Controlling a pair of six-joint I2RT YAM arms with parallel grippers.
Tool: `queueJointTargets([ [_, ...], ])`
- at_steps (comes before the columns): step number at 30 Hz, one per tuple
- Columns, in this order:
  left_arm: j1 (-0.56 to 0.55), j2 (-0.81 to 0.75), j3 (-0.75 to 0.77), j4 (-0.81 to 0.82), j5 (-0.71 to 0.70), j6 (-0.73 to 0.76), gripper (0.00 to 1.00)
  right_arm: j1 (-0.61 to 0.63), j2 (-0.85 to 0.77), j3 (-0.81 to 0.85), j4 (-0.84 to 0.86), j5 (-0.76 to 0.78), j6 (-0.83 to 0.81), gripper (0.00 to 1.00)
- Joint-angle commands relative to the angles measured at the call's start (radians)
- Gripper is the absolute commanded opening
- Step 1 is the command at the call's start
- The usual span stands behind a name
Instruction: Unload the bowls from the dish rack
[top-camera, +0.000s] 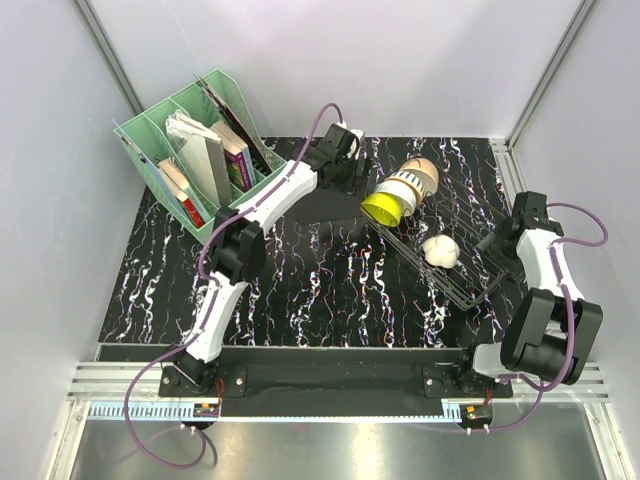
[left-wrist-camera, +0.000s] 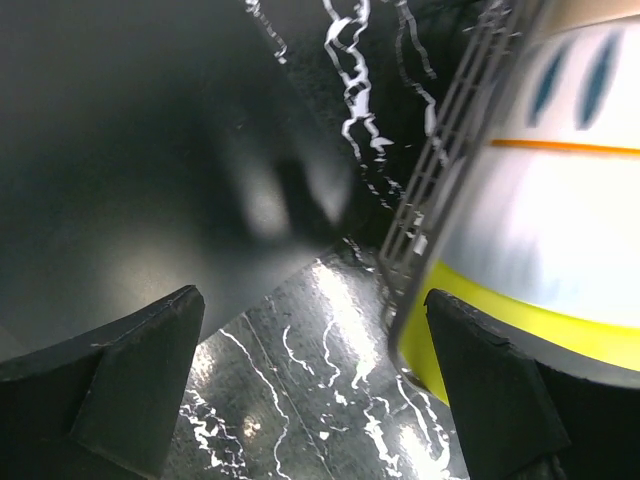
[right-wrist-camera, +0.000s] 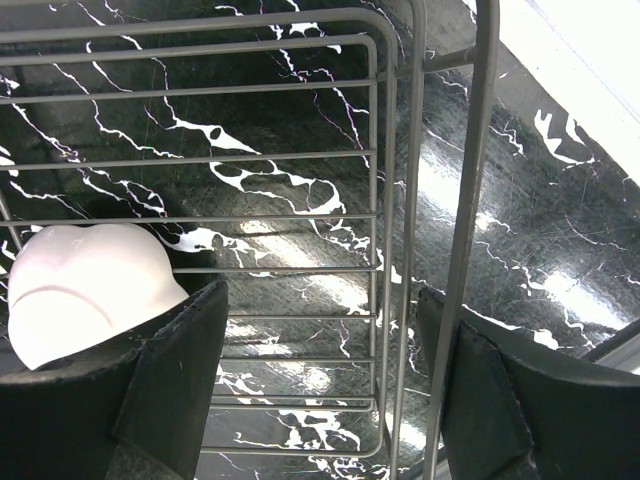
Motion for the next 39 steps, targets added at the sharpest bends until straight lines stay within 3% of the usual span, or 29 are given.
queueJointTargets([
  [1, -0.009, 0.02, 0.002, 0.022, 0.02, -0.012, 0.93, 0.028, -0.04, 0.007, 0.011, -0.029, 0.04, 0.83],
  [6, -0.027, 0.004, -0.05, 0.026, 0.016, 0.011, 0.81, 0.028, -0.037, 0.011, 0.011, -0.025, 0.052, 0.84],
  [12, -0.081, -0.041, -0.111, 0.054, 0.014, 0.048, 0.44, 0.028, -0.059, 0.016, -0.007, 0.035, 0.095, 0.84],
  [22, -0.196, -0.065, -0.151, 0.076, 0.037, 0.093, 0.15, 0.026, -0.129, 0.018, -0.03, 0.127, 0.103, 0.82],
  [31, -0.276, -0.16, -0.283, 0.085, -0.018, 0.036, 0.04, 0.026, -0.113, 0.007, -0.035, 0.117, 0.1, 0.82],
  [39, -0.294, -0.325, -0.539, 0.14, -0.05, -0.016, 0.0, 0.025, -0.11, 0.001, -0.036, 0.135, 0.098, 0.82],
])
